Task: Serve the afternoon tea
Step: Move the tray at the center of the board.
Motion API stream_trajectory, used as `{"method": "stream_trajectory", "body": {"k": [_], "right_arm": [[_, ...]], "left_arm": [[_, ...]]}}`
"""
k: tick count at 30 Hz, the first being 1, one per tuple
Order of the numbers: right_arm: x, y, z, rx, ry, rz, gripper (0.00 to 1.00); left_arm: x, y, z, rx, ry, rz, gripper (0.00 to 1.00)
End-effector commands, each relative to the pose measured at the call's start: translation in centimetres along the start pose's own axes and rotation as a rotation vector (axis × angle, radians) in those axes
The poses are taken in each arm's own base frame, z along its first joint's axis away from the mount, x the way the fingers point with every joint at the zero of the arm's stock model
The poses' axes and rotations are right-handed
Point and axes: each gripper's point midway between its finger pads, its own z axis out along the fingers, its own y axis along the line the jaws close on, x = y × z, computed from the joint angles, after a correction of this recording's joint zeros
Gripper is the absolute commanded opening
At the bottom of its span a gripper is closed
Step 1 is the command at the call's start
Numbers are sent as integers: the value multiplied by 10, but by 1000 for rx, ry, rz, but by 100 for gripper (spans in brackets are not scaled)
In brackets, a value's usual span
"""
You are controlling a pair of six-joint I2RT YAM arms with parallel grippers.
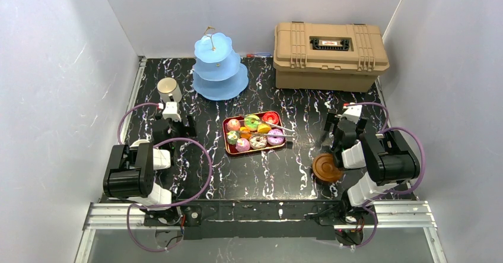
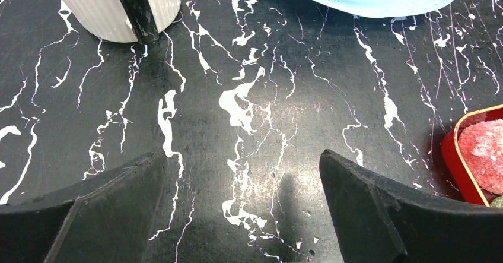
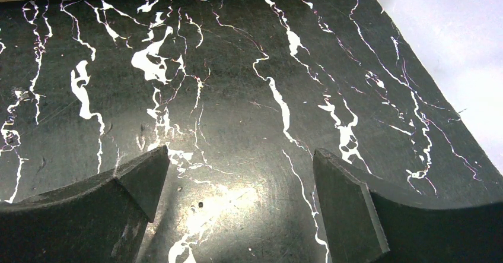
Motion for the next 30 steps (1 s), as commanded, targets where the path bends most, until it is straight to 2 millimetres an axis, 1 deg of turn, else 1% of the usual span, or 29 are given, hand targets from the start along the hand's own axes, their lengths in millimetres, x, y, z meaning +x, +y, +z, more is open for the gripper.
{"method": "stream_trajectory", "body": {"k": [1, 5, 8, 9, 10, 11, 12, 14, 15, 16, 17, 19, 20, 21, 22, 23, 24, 26, 28, 30], "right_arm": [[-14, 0, 2, 7, -52, 18, 100], [-13, 0, 2, 9, -50, 17, 100], [-15, -5, 0, 41, -54, 33, 100], [-15, -6, -1, 41, -49, 39, 100], [-18, -6, -3, 36, -62, 41, 100], [-24, -3, -5, 10, -93, 37, 100], [-30, -3, -7, 18, -105, 31, 100], [-38, -19, -8, 147, -52, 60, 100], [-45, -27, -8, 216, -24, 107, 100], [-53, -40, -12, 313, 2, 176, 100], [-58, -44, -14, 351, 34, 217, 100], [-65, -46, -19, 385, 101, 247, 100], [-71, -49, -19, 419, 105, 285, 100], [-70, -51, -22, 458, 125, 352, 100], [-72, -45, -23, 432, 167, 403, 100], [-77, -28, -22, 321, 207, 392, 100], [-90, -11, -19, 211, 201, 400, 100], [-104, 20, -25, 18, 207, 421, 100], [-116, 46, -35, -108, 204, 388, 100], [-114, 74, -49, -185, 245, 266, 100]], "left_arm": [[-9, -1, 1, 5, -23, 18, 99], [-9, -1, 1, 8, -24, 16, 99], [-17, 0, 0, 11, -30, 2, 99], [-30, 0, 0, 10, -38, -1, 99], [-27, 0, -2, 8, 2, -10, 99], [-44, 0, -2, 8, 3, -9, 99], [-48, -2, -4, 16, 31, -1, 99], [-55, -5, -10, 44, 73, 42, 99], [-56, -7, -14, 54, 89, 54, 99], [-55, -9, -20, 65, 113, 57, 99], [-57, -13, -26, 80, 124, 61, 99], [-61, -22, -39, 121, 152, 54, 99], [-63, -27, -46, 143, 170, 46, 99], [-66, -32, -52, 163, 188, 40, 99], [-68, -35, -60, 176, 214, 37, 99], [-74, -39, -66, 197, 234, 37, 99], [-80, -43, -72, 216, 256, 31, 99], [-91, -48, -82, 238, 293, 18, 99], [-104, -51, -90, 247, 313, 15, 99], [-109, -53, -96, 254, 340, 8, 99]]}}
